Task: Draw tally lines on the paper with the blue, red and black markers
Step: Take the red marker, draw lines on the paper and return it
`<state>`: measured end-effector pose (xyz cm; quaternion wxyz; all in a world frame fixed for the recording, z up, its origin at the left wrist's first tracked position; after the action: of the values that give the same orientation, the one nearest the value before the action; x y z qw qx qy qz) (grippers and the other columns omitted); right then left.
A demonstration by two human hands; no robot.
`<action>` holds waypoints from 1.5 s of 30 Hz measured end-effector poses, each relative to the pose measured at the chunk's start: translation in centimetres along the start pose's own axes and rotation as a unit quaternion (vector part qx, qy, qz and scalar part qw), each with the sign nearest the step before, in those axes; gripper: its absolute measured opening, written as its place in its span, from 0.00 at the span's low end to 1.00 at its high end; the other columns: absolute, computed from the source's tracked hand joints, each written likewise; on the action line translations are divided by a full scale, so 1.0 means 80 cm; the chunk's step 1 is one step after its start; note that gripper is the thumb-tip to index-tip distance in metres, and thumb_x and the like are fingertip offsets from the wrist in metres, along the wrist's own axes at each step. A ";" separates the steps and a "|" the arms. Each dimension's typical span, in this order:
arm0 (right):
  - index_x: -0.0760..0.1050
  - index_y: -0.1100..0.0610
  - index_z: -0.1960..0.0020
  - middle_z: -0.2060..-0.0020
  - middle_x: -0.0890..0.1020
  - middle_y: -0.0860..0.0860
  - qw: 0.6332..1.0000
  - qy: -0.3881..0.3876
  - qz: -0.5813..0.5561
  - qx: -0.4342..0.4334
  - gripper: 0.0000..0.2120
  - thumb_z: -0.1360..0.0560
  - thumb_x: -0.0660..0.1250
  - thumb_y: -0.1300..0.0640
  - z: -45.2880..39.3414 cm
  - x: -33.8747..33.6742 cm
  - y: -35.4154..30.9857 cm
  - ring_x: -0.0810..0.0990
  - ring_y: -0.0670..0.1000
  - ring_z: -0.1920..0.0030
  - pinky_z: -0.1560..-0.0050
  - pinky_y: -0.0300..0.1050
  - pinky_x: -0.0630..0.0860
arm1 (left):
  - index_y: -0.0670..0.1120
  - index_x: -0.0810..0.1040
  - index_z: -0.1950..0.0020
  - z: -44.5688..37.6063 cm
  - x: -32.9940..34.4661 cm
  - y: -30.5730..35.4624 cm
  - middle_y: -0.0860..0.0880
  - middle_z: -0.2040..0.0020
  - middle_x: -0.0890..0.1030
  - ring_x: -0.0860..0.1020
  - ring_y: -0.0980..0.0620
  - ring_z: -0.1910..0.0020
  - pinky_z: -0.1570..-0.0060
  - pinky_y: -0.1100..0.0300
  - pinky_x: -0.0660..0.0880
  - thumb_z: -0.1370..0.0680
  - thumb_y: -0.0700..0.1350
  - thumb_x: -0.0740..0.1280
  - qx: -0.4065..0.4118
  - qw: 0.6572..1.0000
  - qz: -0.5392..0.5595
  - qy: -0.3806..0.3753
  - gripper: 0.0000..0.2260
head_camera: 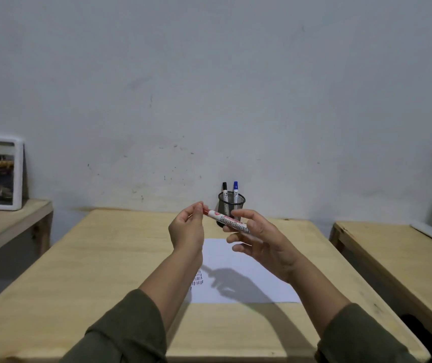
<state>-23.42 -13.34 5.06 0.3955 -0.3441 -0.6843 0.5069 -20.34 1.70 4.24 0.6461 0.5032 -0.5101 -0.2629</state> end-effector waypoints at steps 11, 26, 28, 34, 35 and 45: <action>0.79 0.57 0.49 0.62 0.80 0.56 0.987 0.129 -0.041 -0.081 0.12 0.30 0.66 0.53 0.026 0.049 0.043 0.80 0.52 0.63 0.57 0.42 0.77 | 0.53 0.80 0.54 0.042 -0.032 -0.030 0.56 0.54 0.82 0.76 0.54 0.48 0.49 0.58 0.70 0.23 0.51 0.66 -0.045 0.995 0.019 -0.089 0.05; 0.81 0.58 0.52 0.64 0.82 0.57 0.985 0.139 -0.001 -0.097 0.12 0.22 0.60 0.56 0.023 0.064 0.057 0.80 0.52 0.65 0.55 0.45 0.77 | 0.52 0.79 0.55 0.045 -0.055 -0.027 0.58 0.55 0.81 0.76 0.59 0.55 0.58 0.61 0.64 0.20 0.46 0.61 -0.115 0.984 0.043 -0.131 0.08; 0.82 0.58 0.52 0.62 0.82 0.58 0.985 0.141 0.021 -0.096 0.13 0.21 0.59 0.57 0.024 0.063 0.062 0.81 0.52 0.64 0.54 0.46 0.77 | 0.52 0.79 0.55 0.045 -0.059 -0.027 0.58 0.55 0.81 0.77 0.61 0.56 0.59 0.61 0.63 0.20 0.46 0.61 -0.124 0.984 0.031 -0.123 0.08; 0.84 0.55 0.53 0.61 0.83 0.59 0.980 0.137 0.105 -0.100 0.11 0.22 0.62 0.56 0.028 0.065 0.067 0.83 0.53 0.61 0.55 0.42 0.79 | 0.49 0.79 0.60 0.039 -0.069 -0.032 0.55 0.60 0.80 0.79 0.63 0.65 0.65 0.62 0.62 0.23 0.49 0.66 -0.154 0.985 0.003 -0.079 0.08; 0.84 0.53 0.54 0.62 0.83 0.57 0.977 0.133 0.133 -0.100 0.11 0.22 0.63 0.56 0.030 0.065 0.067 0.83 0.53 0.60 0.55 0.42 0.79 | 0.49 0.78 0.62 0.033 -0.075 -0.033 0.54 0.61 0.80 0.78 0.62 0.63 0.65 0.62 0.63 0.24 0.50 0.67 -0.163 0.985 0.000 -0.054 0.09; 0.80 0.56 0.49 0.64 0.84 0.55 0.968 0.173 0.169 -0.060 0.06 0.26 0.70 0.58 0.029 0.043 0.089 0.83 0.51 0.62 0.53 0.49 0.80 | 0.51 0.81 0.58 0.009 -0.145 -0.052 0.55 0.58 0.83 0.80 0.59 0.68 0.53 0.54 0.80 0.29 0.47 0.72 0.031 0.943 -0.330 0.028 0.02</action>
<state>-26.52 -9.49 -1.57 0.3949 -0.5604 -0.5666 0.4571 -24.24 9.80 -4.18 0.5213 0.6702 -0.3048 -0.4316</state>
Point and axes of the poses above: each hand's wrist, its own z-axis away from the middle knuckle, its own x-axis out of the palm, y = z × x, the point moved 2 cm from there along -z, towards the middle knuckle
